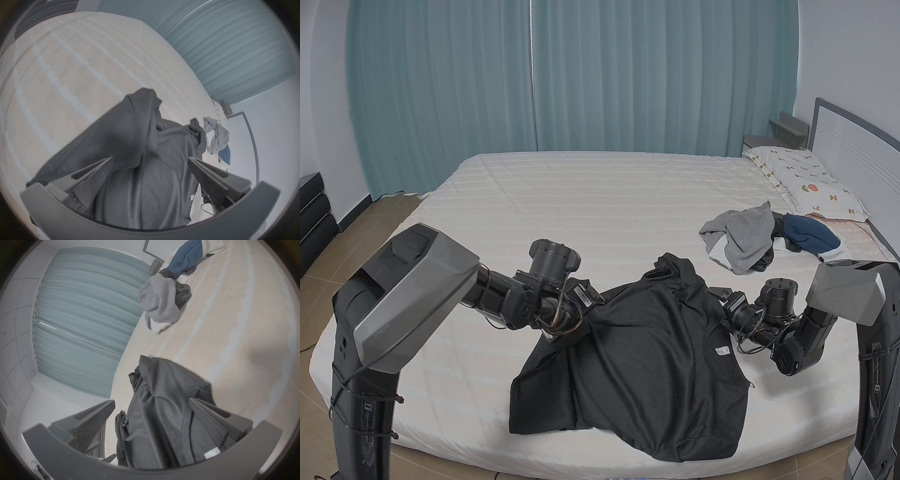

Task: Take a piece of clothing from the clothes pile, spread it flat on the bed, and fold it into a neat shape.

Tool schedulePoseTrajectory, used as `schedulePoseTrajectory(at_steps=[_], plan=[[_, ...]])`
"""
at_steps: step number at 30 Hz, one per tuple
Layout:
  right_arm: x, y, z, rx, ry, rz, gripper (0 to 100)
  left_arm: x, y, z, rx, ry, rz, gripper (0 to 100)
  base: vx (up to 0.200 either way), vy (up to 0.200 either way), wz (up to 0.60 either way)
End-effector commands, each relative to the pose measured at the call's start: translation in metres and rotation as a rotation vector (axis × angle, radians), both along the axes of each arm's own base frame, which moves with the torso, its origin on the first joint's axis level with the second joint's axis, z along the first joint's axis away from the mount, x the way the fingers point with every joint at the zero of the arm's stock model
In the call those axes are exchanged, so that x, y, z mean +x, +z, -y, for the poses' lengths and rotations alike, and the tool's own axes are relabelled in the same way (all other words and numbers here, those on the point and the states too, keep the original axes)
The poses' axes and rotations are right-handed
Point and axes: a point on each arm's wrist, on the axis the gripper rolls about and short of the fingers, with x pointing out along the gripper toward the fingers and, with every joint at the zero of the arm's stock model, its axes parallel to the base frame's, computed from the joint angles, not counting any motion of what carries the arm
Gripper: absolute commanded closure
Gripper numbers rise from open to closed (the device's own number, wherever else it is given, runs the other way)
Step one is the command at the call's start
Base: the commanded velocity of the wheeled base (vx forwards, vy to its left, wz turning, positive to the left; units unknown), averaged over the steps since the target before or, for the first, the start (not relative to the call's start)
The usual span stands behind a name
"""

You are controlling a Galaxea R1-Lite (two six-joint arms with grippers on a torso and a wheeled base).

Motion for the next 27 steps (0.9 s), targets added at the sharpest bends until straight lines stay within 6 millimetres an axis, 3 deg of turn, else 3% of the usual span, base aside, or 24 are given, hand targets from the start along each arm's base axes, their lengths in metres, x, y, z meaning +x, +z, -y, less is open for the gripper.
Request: schedulePoseTrajectory(at_steps=[1,8,15,21,22,27], plan=[[-0.003,-0.005,-0.001,-0.002,0.005,-0.018,0,-0.001,-0.017,0.017,0.009,-0.033,-0.020,0,0.000,0.000,0.00],[-0.003,-0.005,0.000,-0.002,0.003,-0.016,0,0.007,-0.028,0.028,0.012,-0.044,-0.021,0,0.000,0.000,0.00],[-0.002,-0.005,0.000,0.000,0.001,-0.015,0,0.029,-0.048,0.034,0.064,0.009,-0.013,0,0.000,0.000,0.00],[-0.002,-0.005,0.001,0.001,-0.001,-0.016,0,0.045,-0.045,0.026,0.076,0.063,0.009,0,0.000,0.000,0.00],[-0.002,-0.004,0.001,0.002,-0.002,-0.011,0,0.061,-0.043,0.005,0.083,0.135,0.020,0,0.000,0.000,0.00],[-0.002,-0.004,0.002,0.002,-0.004,-0.013,0,0.087,-0.025,-0.040,0.055,0.274,0.066,0,0.000,0.000,0.00]])
